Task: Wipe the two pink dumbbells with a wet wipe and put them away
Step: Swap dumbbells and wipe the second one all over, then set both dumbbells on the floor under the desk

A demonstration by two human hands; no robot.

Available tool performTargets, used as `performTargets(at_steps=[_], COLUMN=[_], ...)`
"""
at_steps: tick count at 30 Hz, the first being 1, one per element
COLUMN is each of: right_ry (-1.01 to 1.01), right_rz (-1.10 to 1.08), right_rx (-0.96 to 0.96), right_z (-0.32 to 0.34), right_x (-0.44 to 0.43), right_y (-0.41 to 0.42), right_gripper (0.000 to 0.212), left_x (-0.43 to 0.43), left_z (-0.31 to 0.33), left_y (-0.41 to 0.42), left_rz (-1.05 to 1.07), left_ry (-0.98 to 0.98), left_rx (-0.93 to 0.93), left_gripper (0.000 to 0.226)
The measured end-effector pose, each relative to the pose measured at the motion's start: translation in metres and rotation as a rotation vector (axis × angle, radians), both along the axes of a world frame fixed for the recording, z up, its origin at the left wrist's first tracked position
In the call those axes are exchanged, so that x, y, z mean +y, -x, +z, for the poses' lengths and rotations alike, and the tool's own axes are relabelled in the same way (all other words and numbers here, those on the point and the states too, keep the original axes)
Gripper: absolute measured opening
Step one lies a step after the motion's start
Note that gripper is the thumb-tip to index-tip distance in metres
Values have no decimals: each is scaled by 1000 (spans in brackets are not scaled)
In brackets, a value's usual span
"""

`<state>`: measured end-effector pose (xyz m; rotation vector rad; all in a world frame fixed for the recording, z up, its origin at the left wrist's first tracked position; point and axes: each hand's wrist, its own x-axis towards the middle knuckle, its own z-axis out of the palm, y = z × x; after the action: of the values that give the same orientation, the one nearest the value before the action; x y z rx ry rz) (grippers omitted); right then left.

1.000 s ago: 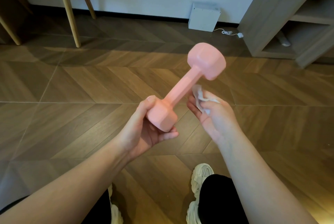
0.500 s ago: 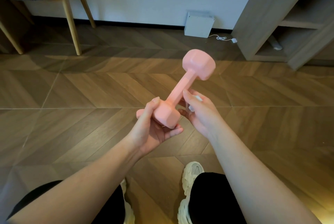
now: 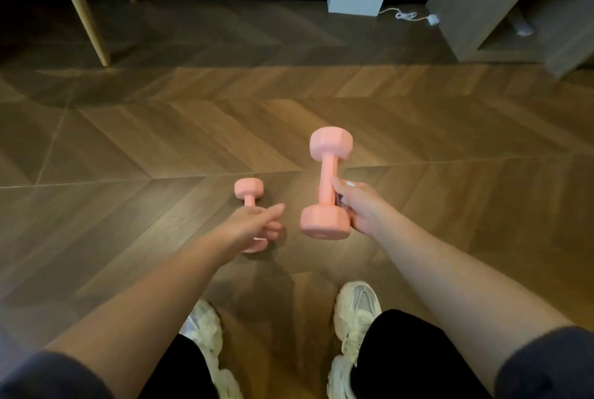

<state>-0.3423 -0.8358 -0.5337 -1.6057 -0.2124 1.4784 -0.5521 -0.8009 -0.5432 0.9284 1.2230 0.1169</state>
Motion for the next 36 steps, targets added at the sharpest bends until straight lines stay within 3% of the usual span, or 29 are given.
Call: performTargets(at_steps=[3,6,14,19,30,36], right_ry=[86,140,237,321,329,309], right_rz=[54,111,276,295,308,313], right_rx=[-48,-78,-143,-200,-140,-103], right_z=[-59,-105,-199,-243,-243,-164], right_x=[11,22,41,44,55,59], right_y=[-15,-23,-19,-16,-20,-40], right_gripper=[23,24,13,29,32,28], left_x=[22,42,77,83,91,88], left_z=[-51,-88,-162,-193,-192,-129], left_y=[7,7,-4,-1,-2,-22], left_rz=[12,18,-120,-157,-53,-93], left_ry=[-115,-165,-159,-155,-86,-69], left_rx=[279,440,608,610,453,436], left_gripper=[38,36,50,42,31,39])
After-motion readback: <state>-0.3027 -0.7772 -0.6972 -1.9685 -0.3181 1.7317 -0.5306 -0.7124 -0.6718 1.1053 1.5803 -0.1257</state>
